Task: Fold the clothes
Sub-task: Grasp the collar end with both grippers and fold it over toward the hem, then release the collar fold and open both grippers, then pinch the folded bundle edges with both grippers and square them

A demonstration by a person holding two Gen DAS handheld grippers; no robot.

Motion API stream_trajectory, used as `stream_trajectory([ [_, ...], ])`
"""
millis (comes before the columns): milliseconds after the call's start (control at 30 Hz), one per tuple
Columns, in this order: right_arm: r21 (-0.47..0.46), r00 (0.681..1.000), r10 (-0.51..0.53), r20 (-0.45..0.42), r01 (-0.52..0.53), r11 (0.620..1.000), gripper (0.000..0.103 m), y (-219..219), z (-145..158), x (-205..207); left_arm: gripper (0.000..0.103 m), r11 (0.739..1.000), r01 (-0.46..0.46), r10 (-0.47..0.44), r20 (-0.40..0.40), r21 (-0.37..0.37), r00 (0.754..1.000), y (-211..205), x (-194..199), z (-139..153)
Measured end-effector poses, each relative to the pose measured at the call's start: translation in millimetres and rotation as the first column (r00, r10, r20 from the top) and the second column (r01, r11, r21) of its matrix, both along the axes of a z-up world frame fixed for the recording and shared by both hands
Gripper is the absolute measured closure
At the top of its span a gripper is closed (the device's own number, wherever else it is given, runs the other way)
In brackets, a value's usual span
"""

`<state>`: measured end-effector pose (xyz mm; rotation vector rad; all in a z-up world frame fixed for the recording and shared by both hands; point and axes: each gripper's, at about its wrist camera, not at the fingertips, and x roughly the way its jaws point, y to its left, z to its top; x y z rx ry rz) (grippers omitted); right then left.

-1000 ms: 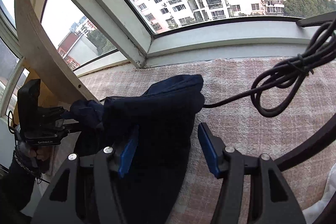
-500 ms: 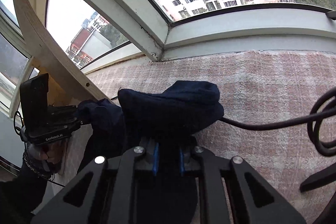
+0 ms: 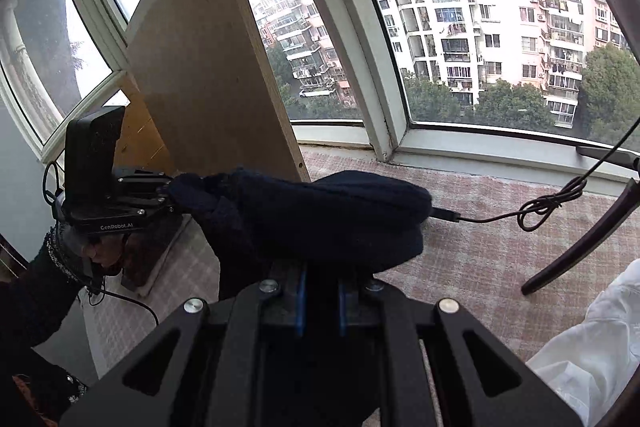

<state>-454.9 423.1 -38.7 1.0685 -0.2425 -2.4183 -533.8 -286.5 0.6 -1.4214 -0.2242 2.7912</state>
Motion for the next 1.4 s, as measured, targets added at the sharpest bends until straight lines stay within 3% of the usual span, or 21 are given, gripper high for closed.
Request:
stream_trajectory([
  [167, 0.061, 0.999, -0.008, -0.034, 0.01, 0.998, 0.092, -24, 12, 75, 0.092, 0.997, 0.075, -0.075, -0.013, -0.03, 0.997, 41, 53, 35],
  [267, 0.112, 0.999, -0.01, -0.033, 0.014, 0.994, 0.092, -41, -4, 129, 0.091, 0.993, 0.112, -0.111, 0.006, -0.038, 0.994, 63, 100, 29],
  [333, 0.167, 1.0, -0.006, -0.01, 0.007, 0.986, 0.09, -54, -26, 164, 0.083, 0.987, 0.159, -0.157, 0.067, -0.029, 0.985, 75, 137, 10],
  [367, 0.198, 1.0, -0.004, 0.015, 0.001, 0.98, 0.084, -62, -39, 181, 0.082, 0.983, 0.18, -0.175, 0.122, -0.031, 0.977, 82, 156, -7],
  [400, 0.236, 0.995, -0.007, 0.095, -0.016, 0.972, 0.081, -69, -61, 199, 0.082, 0.98, 0.195, -0.187, 0.182, -0.029, 0.965, 88, 175, -24],
  [467, 0.281, 0.97, -0.017, 0.244, -0.054, 0.958, 0.08, -77, -96, 233, 0.082, 0.98, 0.201, -0.192, 0.302, 0.001, 0.934, 97, 216, -54],
  [500, 0.288, 0.96, -0.029, 0.278, -0.054, 0.956, 0.08, -77, -101, 252, 0.082, 0.981, 0.191, -0.184, 0.343, 0.012, 0.921, 99, 235, -62],
  [600, 0.213, 0.957, -0.071, 0.281, 0.01, 0.977, 0.08, -63, -89, 292, 0.081, 0.991, 0.127, -0.134, 0.34, 0.044, 0.931, 96, 269, -53],
  [667, 0.139, 0.96, -0.103, 0.26, 0.069, 0.988, 0.065, -50, -74, 313, 0.078, 0.992, 0.12, -0.126, 0.3, 0.038, 0.946, 98, 270, -41],
  [733, 0.113, 0.964, -0.137, 0.226, 0.114, 0.987, 0.059, -40, -63, 309, 0.068, 0.99, 0.144, -0.14, 0.25, 0.002, 0.958, 102, 258, -32],
  [833, 0.117, 0.969, -0.133, 0.209, 0.11, 0.987, 0.058, -37, -63, 292, 0.063, 0.98, 0.201, -0.196, 0.209, -0.001, 0.958, 102, 221, -35],
  [967, 0.116, 0.963, -0.111, 0.245, 0.085, 0.99, 0.058, -38, -81, 260, 0.063, 0.978, 0.21, -0.204, 0.253, 0.002, 0.946, 94, 179, -58],
  [1067, 0.1, 0.952, -0.099, 0.291, 0.072, 0.992, 0.058, -41, -101, 242, 0.069, 0.977, 0.206, -0.213, 0.266, 0.051, 0.94, 91, 165, -71],
  [1200, 0.105, 0.944, -0.074, 0.323, 0.042, 0.994, 0.059, -50, -115, 233, 0.089, 0.965, 0.258, -0.263, 0.277, 0.053, 0.924, 104, 161, -74],
  [1233, 0.112, 0.944, -0.063, 0.323, 0.028, 0.993, 0.063, -53, -116, 233, 0.092, 0.959, 0.281, -0.278, 0.282, 0.033, 0.918, 110, 162, -73],
  [1267, 0.121, 0.946, -0.054, 0.319, 0.016, 0.993, 0.079, -56, -116, 233, 0.094, 0.955, 0.298, -0.285, 0.286, 0.0, 0.915, 115, 163, -71],
  [1333, 0.15, 0.958, -0.055, 0.283, 0.012, 0.989, 0.092, -59, -106, 237, 0.098, 0.949, 0.312, -0.288, 0.282, -0.043, 0.915, 120, 169, -62],
  [1400, 0.182, 0.97, -0.072, 0.23, 0.029, 0.983, 0.095, -58, -87, 243, 0.099, 0.951, 0.301, -0.272, 0.26, -0.076, 0.926, 120, 176, -45],
])
